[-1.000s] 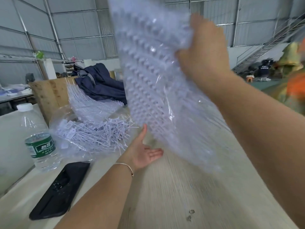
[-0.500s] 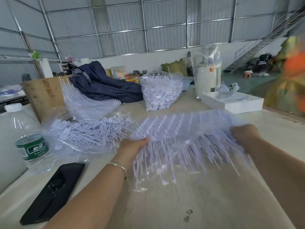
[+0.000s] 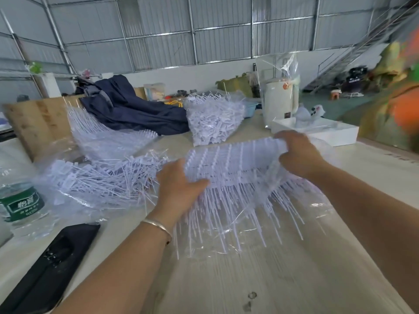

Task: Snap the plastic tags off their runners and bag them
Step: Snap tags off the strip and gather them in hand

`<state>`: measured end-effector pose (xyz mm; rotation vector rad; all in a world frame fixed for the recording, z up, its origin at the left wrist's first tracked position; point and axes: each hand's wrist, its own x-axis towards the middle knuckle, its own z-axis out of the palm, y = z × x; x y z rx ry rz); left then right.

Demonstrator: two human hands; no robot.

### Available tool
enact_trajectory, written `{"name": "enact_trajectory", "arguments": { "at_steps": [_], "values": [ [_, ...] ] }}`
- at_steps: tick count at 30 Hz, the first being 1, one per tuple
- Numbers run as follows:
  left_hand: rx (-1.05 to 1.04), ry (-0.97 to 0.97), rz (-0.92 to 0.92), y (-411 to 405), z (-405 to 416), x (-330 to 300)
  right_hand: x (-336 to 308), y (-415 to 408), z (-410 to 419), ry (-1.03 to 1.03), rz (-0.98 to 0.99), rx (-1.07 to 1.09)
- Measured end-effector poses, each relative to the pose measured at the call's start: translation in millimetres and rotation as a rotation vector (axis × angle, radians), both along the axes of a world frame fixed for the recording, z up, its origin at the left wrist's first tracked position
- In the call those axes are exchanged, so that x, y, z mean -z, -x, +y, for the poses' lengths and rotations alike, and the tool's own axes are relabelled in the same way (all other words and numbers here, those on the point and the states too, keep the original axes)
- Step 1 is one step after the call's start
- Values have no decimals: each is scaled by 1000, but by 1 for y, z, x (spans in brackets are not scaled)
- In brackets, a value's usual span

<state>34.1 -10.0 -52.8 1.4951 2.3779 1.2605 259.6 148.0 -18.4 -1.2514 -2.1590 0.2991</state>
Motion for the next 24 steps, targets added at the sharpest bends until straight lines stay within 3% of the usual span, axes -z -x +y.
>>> {"name": "enact_trajectory", "arguments": {
  "at_steps": [1, 3, 5, 6, 8, 10, 12, 15, 17, 19, 21, 24],
  "values": [
    [216, 51, -10, -6, -3, -10, -5, 7, -15, 154, -28, -231],
    [544, 350, 17, -20, -9, -21, -9, 22, -40, 375, -458, -452],
    [589, 604, 220, -29, -9, -17, -4, 33, -51, 207, -808, -393],
    [555, 643, 325, -34, -10, -14, -3, 36, -55, 71, -835, -345],
    [501, 517, 379, -39, -12, -7, -4, 38, -58, -93, -667, -361],
    [486, 212, 233, -40, -14, -8, -8, 35, -56, -68, -485, -419],
    [445, -47, 102, -38, -16, -16, -16, 32, -54, -15, -450, -418],
    [393, -251, 80, -42, -21, -33, -28, 27, -53, -29, -340, -387],
    [442, -338, 111, -51, -28, -42, -33, 25, -52, -156, -189, -304],
    [610, -309, 37, -64, -33, -42, -29, 27, -52, -462, -141, -127],
    [696, -119, -24, -78, -30, -36, -22, 33, -55, -705, -104, 34],
    [473, 19, 285, -73, -13, -18, -9, 41, -60, -675, 70, 96]
  ]
}}
